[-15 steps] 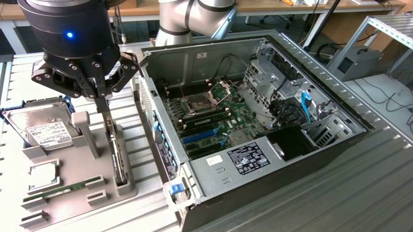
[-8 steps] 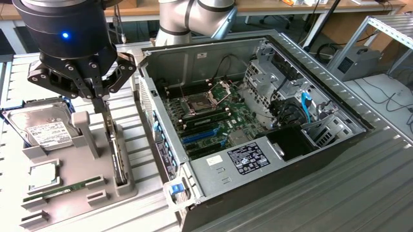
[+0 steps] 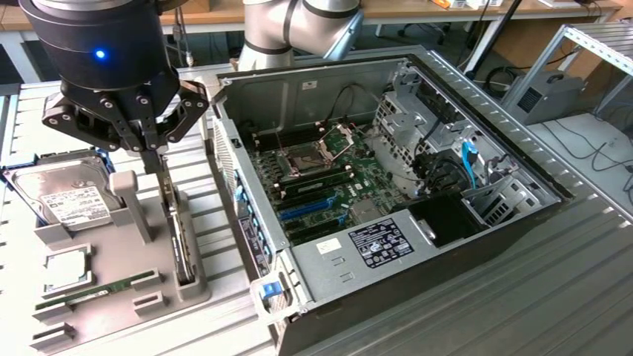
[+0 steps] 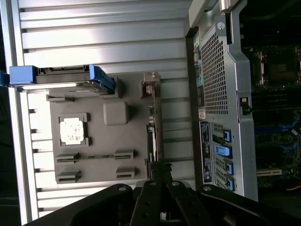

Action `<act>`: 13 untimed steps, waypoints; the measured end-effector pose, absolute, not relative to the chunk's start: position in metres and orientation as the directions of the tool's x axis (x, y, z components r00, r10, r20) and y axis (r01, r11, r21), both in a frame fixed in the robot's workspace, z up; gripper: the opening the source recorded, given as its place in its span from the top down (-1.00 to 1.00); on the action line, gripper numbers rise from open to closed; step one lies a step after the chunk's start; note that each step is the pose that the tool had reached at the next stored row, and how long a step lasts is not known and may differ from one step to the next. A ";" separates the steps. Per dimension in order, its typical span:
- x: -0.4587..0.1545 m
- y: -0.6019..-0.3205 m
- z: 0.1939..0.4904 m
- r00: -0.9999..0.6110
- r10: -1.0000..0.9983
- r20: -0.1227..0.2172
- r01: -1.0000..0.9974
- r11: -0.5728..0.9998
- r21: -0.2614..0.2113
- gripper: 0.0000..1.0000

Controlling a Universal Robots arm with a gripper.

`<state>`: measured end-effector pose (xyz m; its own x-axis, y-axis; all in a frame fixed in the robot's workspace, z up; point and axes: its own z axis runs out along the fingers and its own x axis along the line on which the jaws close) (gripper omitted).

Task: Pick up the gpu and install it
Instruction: 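Pick up the gpu and move the gpu toward the slot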

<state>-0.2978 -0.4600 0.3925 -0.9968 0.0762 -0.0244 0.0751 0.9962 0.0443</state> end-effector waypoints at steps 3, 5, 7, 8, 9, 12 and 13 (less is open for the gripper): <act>-0.298 -0.460 0.393 -0.997 0.076 -0.024 0.075 0.996 0.044 0.79; -0.298 -0.460 0.393 -0.997 0.076 -0.024 0.075 0.996 0.044 0.66; -0.298 -0.460 0.393 -0.997 0.076 -0.024 0.075 0.996 0.044 0.40; -0.298 -0.460 0.393 -0.997 0.076 -0.024 0.075 0.996 0.044 0.29; -0.298 -0.460 0.393 -0.997 0.076 -0.024 0.075 0.996 0.044 0.15; -0.298 -0.460 0.393 -0.997 0.076 -0.024 0.075 0.996 0.044 0.15; -0.298 -0.460 0.393 -0.997 0.076 -0.024 0.075 0.996 0.044 0.15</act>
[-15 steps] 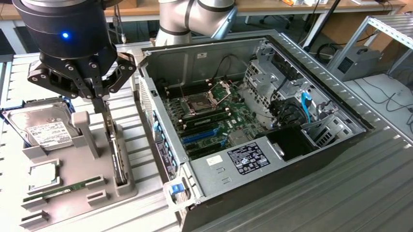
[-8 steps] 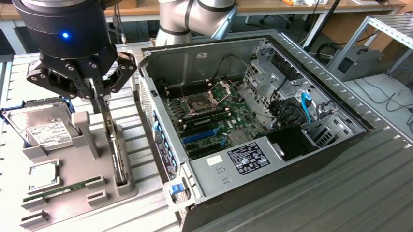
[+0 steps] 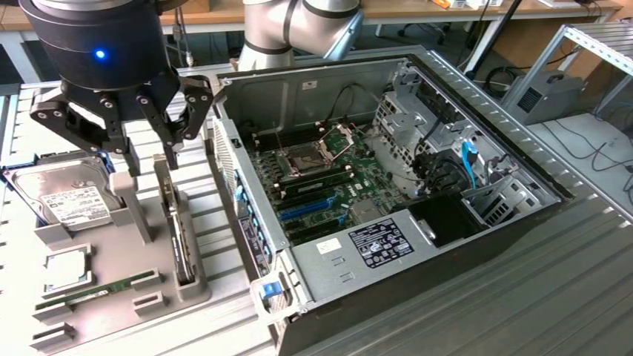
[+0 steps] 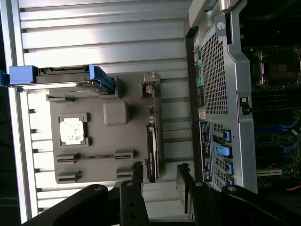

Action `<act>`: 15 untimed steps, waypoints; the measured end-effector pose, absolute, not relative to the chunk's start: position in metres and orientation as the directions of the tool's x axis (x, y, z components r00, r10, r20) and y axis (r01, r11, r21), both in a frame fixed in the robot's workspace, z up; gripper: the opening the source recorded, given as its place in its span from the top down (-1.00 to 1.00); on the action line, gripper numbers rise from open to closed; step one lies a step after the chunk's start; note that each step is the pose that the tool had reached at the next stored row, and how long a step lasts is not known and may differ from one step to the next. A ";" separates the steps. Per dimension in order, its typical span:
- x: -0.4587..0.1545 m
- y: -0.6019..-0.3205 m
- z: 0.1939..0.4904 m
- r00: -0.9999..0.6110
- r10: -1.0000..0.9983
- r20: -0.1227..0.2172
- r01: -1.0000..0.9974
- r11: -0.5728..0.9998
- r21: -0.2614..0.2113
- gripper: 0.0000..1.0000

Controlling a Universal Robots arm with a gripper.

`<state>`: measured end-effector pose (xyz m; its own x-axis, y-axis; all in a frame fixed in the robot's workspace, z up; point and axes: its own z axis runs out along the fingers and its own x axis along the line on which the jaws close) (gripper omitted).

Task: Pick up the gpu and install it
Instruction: 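Pick up the gpu and move the gpu toward the slot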

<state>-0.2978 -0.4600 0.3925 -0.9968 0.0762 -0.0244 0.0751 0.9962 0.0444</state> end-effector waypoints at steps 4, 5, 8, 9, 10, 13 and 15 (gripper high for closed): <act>-0.298 -0.460 0.391 -0.997 0.076 -0.025 0.075 0.996 0.045 0.15; -0.298 -0.460 0.389 -0.997 0.076 -0.024 0.075 0.996 0.044 0.15; -0.298 -0.460 0.383 -0.997 0.076 -0.024 0.075 0.996 0.044 0.15; -0.298 -0.460 0.381 -0.997 0.076 -0.024 0.075 0.996 0.044 0.15; -0.298 -0.460 0.379 -0.997 0.076 -0.024 0.075 0.996 0.044 0.15; -0.298 -0.460 0.373 -0.997 0.076 -0.024 0.075 0.996 0.044 0.15; -0.298 -0.460 0.369 -0.997 0.076 -0.024 0.075 0.996 0.044 0.15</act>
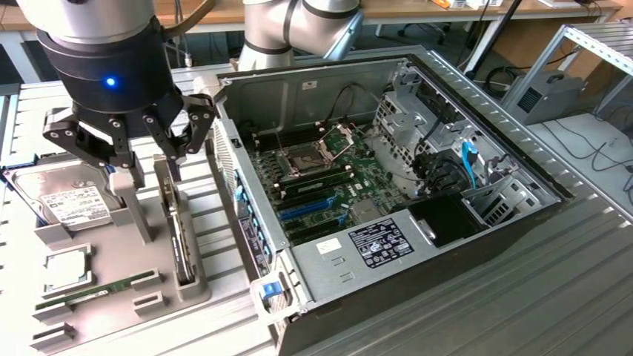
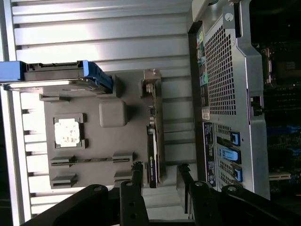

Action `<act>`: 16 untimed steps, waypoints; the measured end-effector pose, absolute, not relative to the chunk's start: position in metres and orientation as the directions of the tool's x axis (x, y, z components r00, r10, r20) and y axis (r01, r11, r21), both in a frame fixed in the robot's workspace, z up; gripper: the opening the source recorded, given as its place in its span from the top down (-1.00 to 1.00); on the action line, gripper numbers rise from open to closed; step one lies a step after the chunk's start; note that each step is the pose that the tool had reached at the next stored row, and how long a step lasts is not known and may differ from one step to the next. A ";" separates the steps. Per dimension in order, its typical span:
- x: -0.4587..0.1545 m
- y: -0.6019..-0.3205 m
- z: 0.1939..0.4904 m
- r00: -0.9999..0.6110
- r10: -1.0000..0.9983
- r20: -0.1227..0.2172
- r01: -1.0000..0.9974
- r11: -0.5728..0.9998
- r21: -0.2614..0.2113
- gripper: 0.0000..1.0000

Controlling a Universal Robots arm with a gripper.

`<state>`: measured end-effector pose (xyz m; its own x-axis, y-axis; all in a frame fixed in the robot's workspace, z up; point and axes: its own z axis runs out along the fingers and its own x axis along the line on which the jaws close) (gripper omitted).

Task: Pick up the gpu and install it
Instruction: 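Pick up the gpu and move the gpu toward the slot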

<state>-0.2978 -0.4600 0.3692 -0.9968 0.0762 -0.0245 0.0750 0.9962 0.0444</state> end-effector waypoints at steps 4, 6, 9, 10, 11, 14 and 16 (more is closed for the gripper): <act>-0.298 -0.460 0.359 -0.997 0.076 -0.024 0.075 0.996 0.044 0.15; -0.298 -0.460 0.353 -0.997 0.076 -0.024 0.075 0.996 0.044 0.15; -0.298 -0.460 0.348 -0.997 0.076 -0.024 0.075 0.996 0.044 0.15; -0.298 -0.460 0.346 -0.997 0.076 -0.024 0.075 0.996 0.044 0.15; -0.298 -0.460 0.345 -0.997 0.076 -0.024 0.075 0.996 0.044 0.15; -0.298 -0.460 0.340 -0.997 0.077 -0.024 0.075 0.996 0.044 0.15; -0.298 -0.460 0.335 -0.997 0.077 -0.024 0.076 0.996 0.044 0.15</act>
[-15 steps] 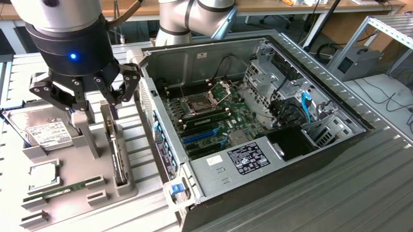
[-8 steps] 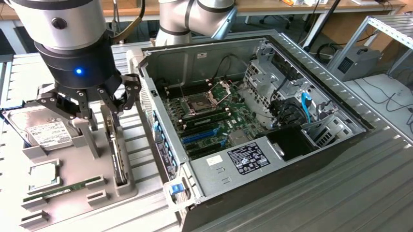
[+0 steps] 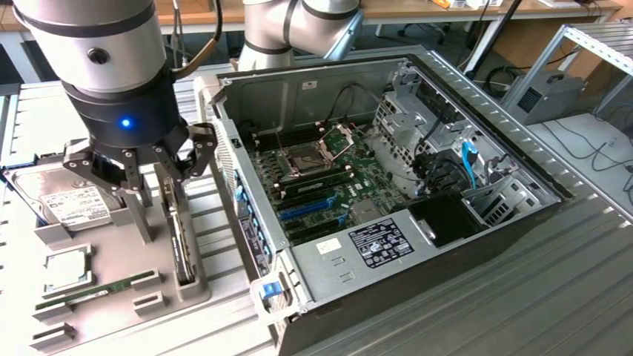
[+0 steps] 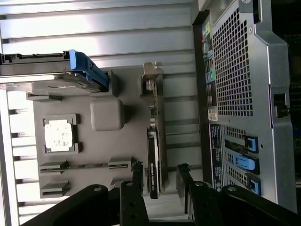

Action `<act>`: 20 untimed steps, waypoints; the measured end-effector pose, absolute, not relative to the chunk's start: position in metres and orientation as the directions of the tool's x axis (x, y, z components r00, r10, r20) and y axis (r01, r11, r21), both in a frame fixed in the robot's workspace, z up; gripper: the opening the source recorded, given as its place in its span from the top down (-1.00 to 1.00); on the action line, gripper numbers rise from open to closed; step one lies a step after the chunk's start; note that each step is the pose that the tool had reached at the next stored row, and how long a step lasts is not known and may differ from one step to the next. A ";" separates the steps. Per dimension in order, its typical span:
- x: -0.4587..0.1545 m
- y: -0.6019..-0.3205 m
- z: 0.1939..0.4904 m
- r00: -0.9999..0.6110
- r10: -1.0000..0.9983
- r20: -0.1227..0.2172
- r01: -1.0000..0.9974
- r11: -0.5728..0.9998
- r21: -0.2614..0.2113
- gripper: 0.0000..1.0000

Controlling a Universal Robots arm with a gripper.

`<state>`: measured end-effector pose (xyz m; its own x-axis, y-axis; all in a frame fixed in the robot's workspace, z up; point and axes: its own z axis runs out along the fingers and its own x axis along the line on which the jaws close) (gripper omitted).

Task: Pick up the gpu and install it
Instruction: 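Pick up the gpu and move the gpu toward the slot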

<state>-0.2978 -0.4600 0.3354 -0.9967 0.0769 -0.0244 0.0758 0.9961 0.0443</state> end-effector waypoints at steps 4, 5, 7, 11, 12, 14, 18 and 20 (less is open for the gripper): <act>-0.298 -0.460 0.328 -0.997 0.078 -0.024 0.076 0.996 0.044 0.15; -0.298 -0.460 0.326 -0.997 0.078 -0.024 0.077 0.996 0.044 0.15; -0.298 -0.460 0.323 -0.997 0.078 -0.024 0.077 0.996 0.044 0.15; -0.298 -0.460 0.317 -0.997 0.078 -0.024 0.077 0.996 0.044 0.15; -0.298 -0.460 0.314 -0.997 0.079 -0.025 0.078 0.996 0.044 0.15; -0.298 -0.460 0.311 -0.997 0.079 -0.024 0.078 0.996 0.044 0.15; -0.298 -0.460 0.305 -0.997 0.080 -0.024 0.078 0.996 0.044 0.15; -0.298 -0.460 0.302 -0.997 0.080 -0.024 0.079 0.996 0.044 0.15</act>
